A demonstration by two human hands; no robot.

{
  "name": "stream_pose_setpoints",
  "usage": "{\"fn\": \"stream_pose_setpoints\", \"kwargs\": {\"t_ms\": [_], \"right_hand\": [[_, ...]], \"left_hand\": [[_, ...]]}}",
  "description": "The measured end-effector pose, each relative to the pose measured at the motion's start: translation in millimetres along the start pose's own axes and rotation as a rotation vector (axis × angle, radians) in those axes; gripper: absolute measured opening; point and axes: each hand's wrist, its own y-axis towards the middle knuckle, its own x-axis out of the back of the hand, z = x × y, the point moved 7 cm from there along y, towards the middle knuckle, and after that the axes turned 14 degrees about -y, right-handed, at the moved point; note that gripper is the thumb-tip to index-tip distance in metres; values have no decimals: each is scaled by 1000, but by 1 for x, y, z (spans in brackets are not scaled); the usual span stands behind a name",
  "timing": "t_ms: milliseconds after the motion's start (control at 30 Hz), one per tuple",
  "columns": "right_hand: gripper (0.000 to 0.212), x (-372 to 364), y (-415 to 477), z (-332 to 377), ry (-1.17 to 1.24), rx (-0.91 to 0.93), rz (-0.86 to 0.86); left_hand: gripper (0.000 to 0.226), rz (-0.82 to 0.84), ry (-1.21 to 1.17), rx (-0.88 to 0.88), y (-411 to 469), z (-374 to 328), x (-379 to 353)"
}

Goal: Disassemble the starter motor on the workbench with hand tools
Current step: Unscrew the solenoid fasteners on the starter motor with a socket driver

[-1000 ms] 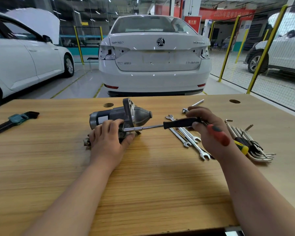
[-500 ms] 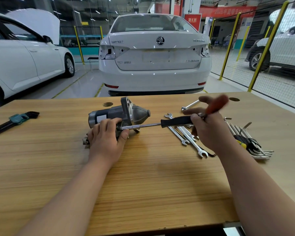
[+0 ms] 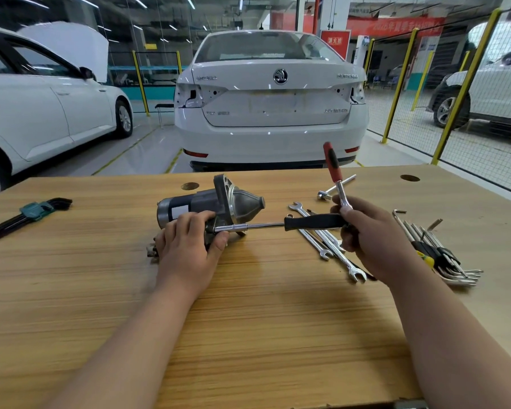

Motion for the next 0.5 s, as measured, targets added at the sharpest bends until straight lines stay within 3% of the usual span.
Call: {"fn": "stream_pose_setpoints", "kwargs": {"t_ms": [367,500], "right_hand": [[55,7,0,7,9,205,-42],[54,14,-8,15,-149,332,-30]], "left_hand": [[75,1,-4,-5,0,-1,1],[75,4,-18,-6,-1,-1,2]]}}
